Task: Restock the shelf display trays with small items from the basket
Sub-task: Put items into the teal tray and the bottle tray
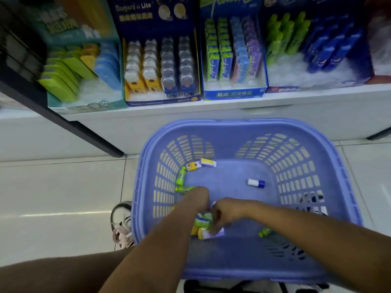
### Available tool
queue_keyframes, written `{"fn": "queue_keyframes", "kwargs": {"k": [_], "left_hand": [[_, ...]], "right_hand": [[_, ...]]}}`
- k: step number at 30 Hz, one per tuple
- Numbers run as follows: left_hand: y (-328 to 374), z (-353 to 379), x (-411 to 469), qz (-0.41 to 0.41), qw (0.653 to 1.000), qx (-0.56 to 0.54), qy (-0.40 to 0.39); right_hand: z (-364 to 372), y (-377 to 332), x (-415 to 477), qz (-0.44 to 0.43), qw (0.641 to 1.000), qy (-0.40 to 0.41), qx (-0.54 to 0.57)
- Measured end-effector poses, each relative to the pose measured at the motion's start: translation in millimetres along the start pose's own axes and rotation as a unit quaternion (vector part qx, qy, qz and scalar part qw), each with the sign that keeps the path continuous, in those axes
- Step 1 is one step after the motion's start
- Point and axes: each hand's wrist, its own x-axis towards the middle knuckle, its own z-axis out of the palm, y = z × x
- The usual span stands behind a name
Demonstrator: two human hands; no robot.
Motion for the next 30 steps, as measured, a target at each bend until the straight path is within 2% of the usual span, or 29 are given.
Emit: {"fn": "queue_keyframes", "kwargs": {"k": [5,8,12,15,17,19,23,25,28,30], "left_hand": [[7.4,7.8,8.5,0.014,0.999,0.033,0.025],[9.0,8.0,9.7,0.012,1.000,0.014,0.018],[8.7,-1.7,7.0,-0.014,0.998,-0.061,-0.008],[13.1,-25.2,5.8,-0.022,0.987,-0.159,-0.003],[17.5,-49.3,3.0,-0.023,0.961,-0.275,0.013],[21.5,-77.0,-5.6,-0.008,0.921,-0.388,0.018],[24.7,-128.9,-34.9,0.062,0.835,-0.546,0.000],[23.9,-151.5,-52.0,0.089,0.804,-0.588,0.006],[24.5,-179.4,-76.6,0.136,0.798,-0.585,0.048],[25.1,-190.8,-86.8,0.168,0.800,-0.569,0.093]], "right_hand": [[10.2,0.1,3.0,-0.008,1.000,0.017,-0.008],[-4.2,7.0,-2.4,-0.014,1.000,-0.012,-0.002],[-27.8,20.1,-5.9,0.046,0.998,-0.050,0.011],[-60.5,23.0,-21.5,0.055,0.997,-0.037,0.050],[-90.9,20.3,-42.2,0.027,0.999,0.026,0.038],[-120.1,13.8,-69.2,0.005,0.994,0.096,0.055],[-169.1,-3.4,-130.7,-0.051,0.966,0.186,0.173],[-188.6,-15.3,-163.3,-0.086,0.937,0.269,0.206],[-208.8,-27.3,-198.8,-0.142,0.857,0.430,0.248],[-216.2,-30.7,-207.3,-0.129,0.809,0.544,0.182]]}}
